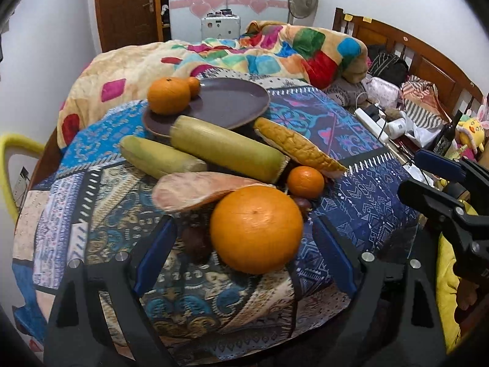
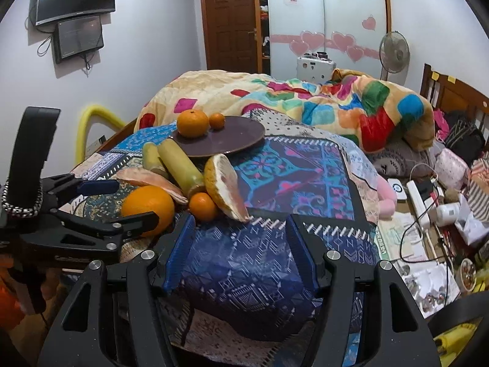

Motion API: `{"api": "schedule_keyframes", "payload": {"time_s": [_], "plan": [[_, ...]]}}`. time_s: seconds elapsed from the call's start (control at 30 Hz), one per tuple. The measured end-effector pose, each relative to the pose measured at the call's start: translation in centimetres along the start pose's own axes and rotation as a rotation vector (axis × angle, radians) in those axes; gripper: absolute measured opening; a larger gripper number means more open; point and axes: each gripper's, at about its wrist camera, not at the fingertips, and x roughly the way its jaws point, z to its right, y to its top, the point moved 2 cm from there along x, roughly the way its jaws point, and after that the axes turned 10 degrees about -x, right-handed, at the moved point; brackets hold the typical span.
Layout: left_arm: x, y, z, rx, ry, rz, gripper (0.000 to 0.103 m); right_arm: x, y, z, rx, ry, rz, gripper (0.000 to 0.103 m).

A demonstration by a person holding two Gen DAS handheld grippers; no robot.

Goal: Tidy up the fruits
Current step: 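Grasp a second large orange with the left tool while the right tool approaches a peeled pomelo wedge, then grasp the peeled pomelo wedge with the right tool while the left tool lifts the orange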

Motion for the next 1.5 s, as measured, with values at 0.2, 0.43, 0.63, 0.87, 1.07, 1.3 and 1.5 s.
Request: {"api": "schedule_keyframes", "payload": {"time_s": [0.2,0.43,0.63,0.87,1.07,1.3,1.5], "plan": [[1.5,-0.2,1.0,0.041,0.009,-0.022,0.073,0.2,-0.7,0.6,0.012,0.009,-0.006,0.058],[1.7,-0.2,0.8,0.041,0.013,-0.027,0.064,0.5,-0.9,0.7,0.020,0.021,-0.007,0.058],[-0.7,0.7,1.1,0.044,-0.025,0.017,0.063,0.5,-0.4,0.7,0.017,0.020,0.000,0.058],[-4.7,3.6,0.5,0.052,-0.008,0.137,0.063,0.9,0.5,0.3,0.010,0.024,0.010,0.058],[-6.0,5.4,-2.1,0.021,0.007,0.178,0.063,2.7,1.3,-0.4,0.001,0.042,0.001,0.058],[-4.2,5.5,-5.9,-0.014,0.050,0.144,0.063,6.1,2.6,-1.3,-0.023,0.058,-0.032,0.058],[-1.7,5.0,-7.3,-0.026,0.047,0.093,0.063,8.6,2.9,-1.3,-0.037,0.065,-0.082,0.053]]}}
